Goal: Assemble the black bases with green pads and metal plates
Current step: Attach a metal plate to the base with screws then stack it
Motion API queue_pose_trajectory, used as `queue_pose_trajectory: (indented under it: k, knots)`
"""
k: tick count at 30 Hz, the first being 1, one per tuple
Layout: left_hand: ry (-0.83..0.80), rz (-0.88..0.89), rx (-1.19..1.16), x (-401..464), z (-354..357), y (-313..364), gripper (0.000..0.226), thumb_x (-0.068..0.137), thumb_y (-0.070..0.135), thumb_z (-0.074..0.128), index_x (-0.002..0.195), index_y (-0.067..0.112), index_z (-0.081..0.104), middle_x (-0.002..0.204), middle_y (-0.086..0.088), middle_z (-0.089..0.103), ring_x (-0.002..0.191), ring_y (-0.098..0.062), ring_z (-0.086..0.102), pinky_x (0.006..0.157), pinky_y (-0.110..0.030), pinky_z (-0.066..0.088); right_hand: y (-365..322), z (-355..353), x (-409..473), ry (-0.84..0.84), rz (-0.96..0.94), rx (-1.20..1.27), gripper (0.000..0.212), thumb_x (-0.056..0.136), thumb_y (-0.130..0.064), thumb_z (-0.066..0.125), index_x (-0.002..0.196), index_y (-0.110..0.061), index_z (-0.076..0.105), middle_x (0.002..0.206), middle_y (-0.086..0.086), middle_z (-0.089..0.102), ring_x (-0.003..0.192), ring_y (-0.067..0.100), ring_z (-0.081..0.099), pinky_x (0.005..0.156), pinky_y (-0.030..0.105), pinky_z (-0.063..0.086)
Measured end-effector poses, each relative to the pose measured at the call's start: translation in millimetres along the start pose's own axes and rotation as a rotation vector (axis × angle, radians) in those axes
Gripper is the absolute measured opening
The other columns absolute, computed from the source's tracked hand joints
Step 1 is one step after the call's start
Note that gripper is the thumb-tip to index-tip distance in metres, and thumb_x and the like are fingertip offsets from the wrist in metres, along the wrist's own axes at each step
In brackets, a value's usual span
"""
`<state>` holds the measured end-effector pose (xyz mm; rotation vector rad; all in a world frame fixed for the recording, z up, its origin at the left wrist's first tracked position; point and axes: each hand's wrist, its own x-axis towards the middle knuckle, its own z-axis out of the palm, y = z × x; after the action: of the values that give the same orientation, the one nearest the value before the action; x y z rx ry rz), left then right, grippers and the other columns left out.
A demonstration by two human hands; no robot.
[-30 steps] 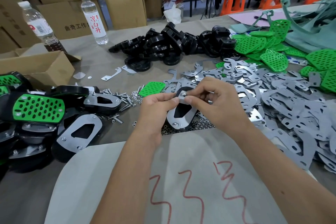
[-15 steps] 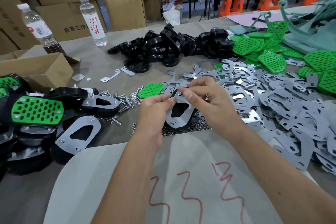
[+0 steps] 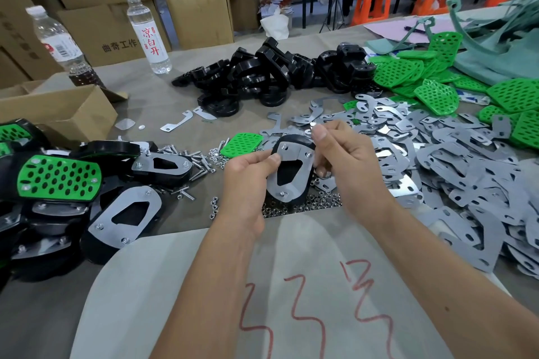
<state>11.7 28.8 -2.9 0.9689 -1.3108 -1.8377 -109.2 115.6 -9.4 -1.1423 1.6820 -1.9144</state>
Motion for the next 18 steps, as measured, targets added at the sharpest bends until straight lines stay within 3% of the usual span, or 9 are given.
queue_pose_trajectory:
  k: [3, 6, 9, 11, 13, 15, 18]
  knots:
    - [0.012, 0.006, 0.0, 1, 0, -2, 0.014, 0.094, 0.002, 0.068, 0.085, 0.008, 0.076, 0.081, -0.007, 0.079, 0.068, -0.016, 0.073, 0.06, -0.024, 0.057, 0, 1, -1, -0.061, -0.012, -0.087, 0.028, 0.096, -0.049, 0.057, 0.097, -0.034, 0.081, 0.109, 0.0, 0.058, 0.084, 0.009, 0.058, 0.068, 0.021, 0.047]
    - [0.047, -0.009, -0.018, 2, 1, -3, 0.012, 0.094, 0.003, 0.069, 0.104, 0.001, 0.074, 0.093, -0.013, 0.08, 0.08, -0.021, 0.074, 0.069, -0.03, 0.057, -1, 2, -1, 0.004, -0.006, 0.016, 0.036, 0.097, -0.045, 0.057, 0.075, -0.028, 0.079, 0.102, -0.002, 0.059, 0.074, 0.009, 0.06, 0.062, 0.022, 0.047]
    - [0.047, 0.01, -0.01, 3, 1, -4, 0.007, 0.093, 0.001, 0.07, 0.093, 0.006, 0.075, 0.087, -0.009, 0.08, 0.078, -0.021, 0.075, 0.072, -0.031, 0.06, 2, 2, -1, -0.06, -0.012, -0.055, 0.028, 0.097, -0.048, 0.055, 0.096, -0.037, 0.08, 0.113, -0.002, 0.058, 0.082, 0.012, 0.059, 0.073, 0.027, 0.05]
    - [0.045, 0.013, 0.002, 3, 2, -5, 0.01, 0.092, 0.0, 0.07, 0.091, 0.008, 0.076, 0.086, -0.009, 0.08, 0.079, -0.022, 0.075, 0.075, -0.033, 0.06, 4, 2, 0, -0.04, 0.013, -0.052, 0.031, 0.095, -0.049, 0.057, 0.089, -0.031, 0.082, 0.108, -0.007, 0.058, 0.081, 0.008, 0.059, 0.072, 0.024, 0.049]
    - [0.062, -0.002, -0.033, 3, 1, -4, 0.008, 0.092, 0.0, 0.069, 0.096, 0.003, 0.076, 0.088, -0.011, 0.08, 0.077, -0.022, 0.074, 0.068, -0.029, 0.059, 5, -1, 4, 0.041, -0.012, 0.011, 0.028, 0.096, -0.04, 0.063, 0.08, -0.025, 0.081, 0.101, 0.002, 0.06, 0.07, 0.011, 0.06, 0.063, 0.023, 0.051]
    - [0.088, -0.014, -0.08, 5, 0, -4, 0.012, 0.092, 0.0, 0.069, 0.103, -0.001, 0.075, 0.09, -0.013, 0.079, 0.075, -0.021, 0.074, 0.063, -0.027, 0.058, 9, -6, 5, 0.041, -0.07, -0.053, 0.01, 0.094, -0.025, 0.072, 0.094, -0.028, 0.081, 0.105, 0.01, 0.062, 0.075, 0.016, 0.063, 0.067, 0.029, 0.056]
    - [0.086, -0.01, -0.082, 5, -1, -4, 0.014, 0.091, 0.0, 0.071, 0.105, -0.002, 0.075, 0.087, -0.011, 0.079, 0.072, -0.019, 0.073, 0.06, -0.025, 0.057, 17, -5, 6, 0.052, -0.076, -0.18, 0.02, 0.088, -0.005, 0.079, 0.091, -0.024, 0.081, 0.102, 0.001, 0.065, 0.086, 0.019, 0.065, 0.076, 0.046, 0.06]
